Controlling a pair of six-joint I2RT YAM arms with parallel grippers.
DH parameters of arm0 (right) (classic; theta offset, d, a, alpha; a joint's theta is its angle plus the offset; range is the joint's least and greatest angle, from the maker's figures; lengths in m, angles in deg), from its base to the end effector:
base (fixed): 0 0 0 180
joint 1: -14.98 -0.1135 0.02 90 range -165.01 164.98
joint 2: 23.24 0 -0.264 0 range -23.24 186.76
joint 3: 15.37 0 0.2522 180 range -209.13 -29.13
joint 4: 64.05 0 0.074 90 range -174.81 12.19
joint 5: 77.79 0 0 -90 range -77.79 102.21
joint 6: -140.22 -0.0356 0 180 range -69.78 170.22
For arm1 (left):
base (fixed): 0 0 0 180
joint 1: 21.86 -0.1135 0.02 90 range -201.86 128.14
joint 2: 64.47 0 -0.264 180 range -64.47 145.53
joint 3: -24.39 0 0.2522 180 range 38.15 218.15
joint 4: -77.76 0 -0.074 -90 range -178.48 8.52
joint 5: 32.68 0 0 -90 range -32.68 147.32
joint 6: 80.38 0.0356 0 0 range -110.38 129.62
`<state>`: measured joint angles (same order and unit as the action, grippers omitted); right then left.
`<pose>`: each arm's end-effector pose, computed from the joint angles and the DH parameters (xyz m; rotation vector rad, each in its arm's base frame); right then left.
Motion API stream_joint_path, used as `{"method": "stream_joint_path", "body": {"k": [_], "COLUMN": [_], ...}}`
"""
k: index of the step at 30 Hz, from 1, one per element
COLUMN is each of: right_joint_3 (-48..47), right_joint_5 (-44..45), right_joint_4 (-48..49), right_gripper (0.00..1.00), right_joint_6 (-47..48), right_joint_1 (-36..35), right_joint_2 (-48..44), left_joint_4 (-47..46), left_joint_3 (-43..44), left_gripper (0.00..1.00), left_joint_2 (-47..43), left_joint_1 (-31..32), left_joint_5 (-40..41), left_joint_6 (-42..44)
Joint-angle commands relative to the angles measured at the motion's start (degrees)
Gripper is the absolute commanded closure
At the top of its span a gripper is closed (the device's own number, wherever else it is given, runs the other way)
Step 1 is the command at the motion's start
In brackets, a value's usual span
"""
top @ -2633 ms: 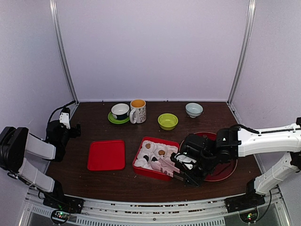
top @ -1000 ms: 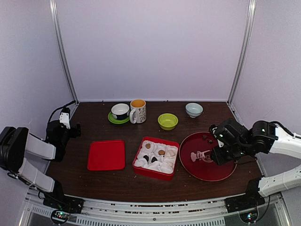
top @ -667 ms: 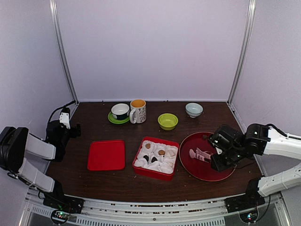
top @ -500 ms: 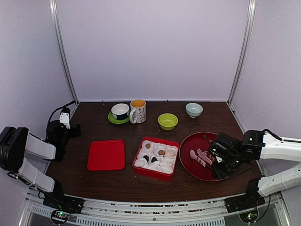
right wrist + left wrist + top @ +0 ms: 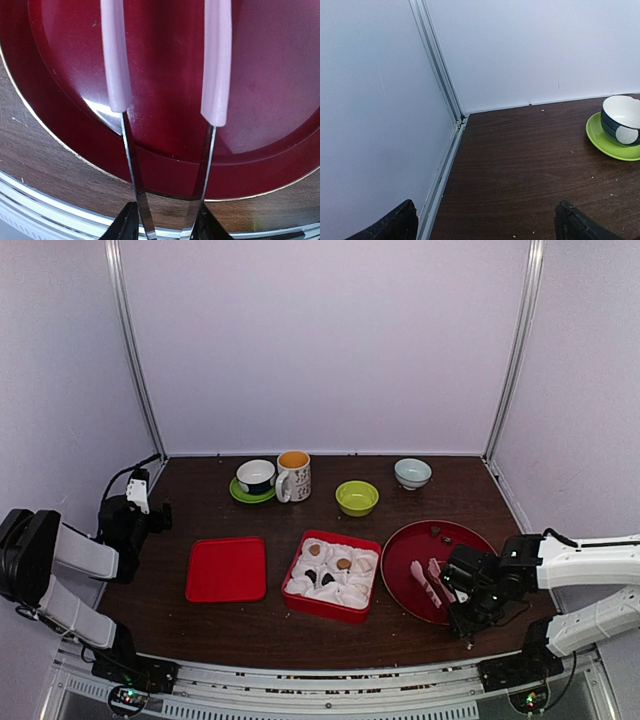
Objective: Pack the chocolate
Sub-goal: Place the clamp on the plate.
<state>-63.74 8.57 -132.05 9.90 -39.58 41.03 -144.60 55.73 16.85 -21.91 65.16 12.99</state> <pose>0.0907 0.1313 0.1733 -0.3908 3.0860 0.1889 0.2506 0.0051 0.1668 -0.0527 1.7043 0.1610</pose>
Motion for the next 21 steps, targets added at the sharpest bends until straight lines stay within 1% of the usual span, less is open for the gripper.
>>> {"method": "stream_joint_path", "body": {"k": [1, 5, 16, 21], "right_joint_3": [-0.29, -0.69, -3.15, -3.08], "right_joint_5": [1.79, 2.67, 4.69, 5.0], "right_joint_4": [1.89, 2.6, 4.71, 5.78], "right_gripper": [0.6, 0.59, 0.59, 0.61], "right_joint_6": [-0.45, -0.68, 0.18, 0.4], "right_joint_1": [0.14, 0.14, 0.18, 0.16], "right_joint_2": [0.06, 0.01, 4.72, 6.63], "left_joint_4": [-3.35, -3.35, -3.36, -3.36], "left_joint_3": [0.63, 0.62, 0.62, 0.63], "left_gripper": [0.02, 0.02, 0.02, 0.02], "left_joint_2": [0.31, 0.33, 0.33, 0.33], "left_joint_1": [-0.54, -0.55, -0.5, -0.5], "left_joint_5": [-0.45, -0.44, -0.44, -0.44], "left_joint_6": [-0.19, -0.26, -0.26, -0.21]}}
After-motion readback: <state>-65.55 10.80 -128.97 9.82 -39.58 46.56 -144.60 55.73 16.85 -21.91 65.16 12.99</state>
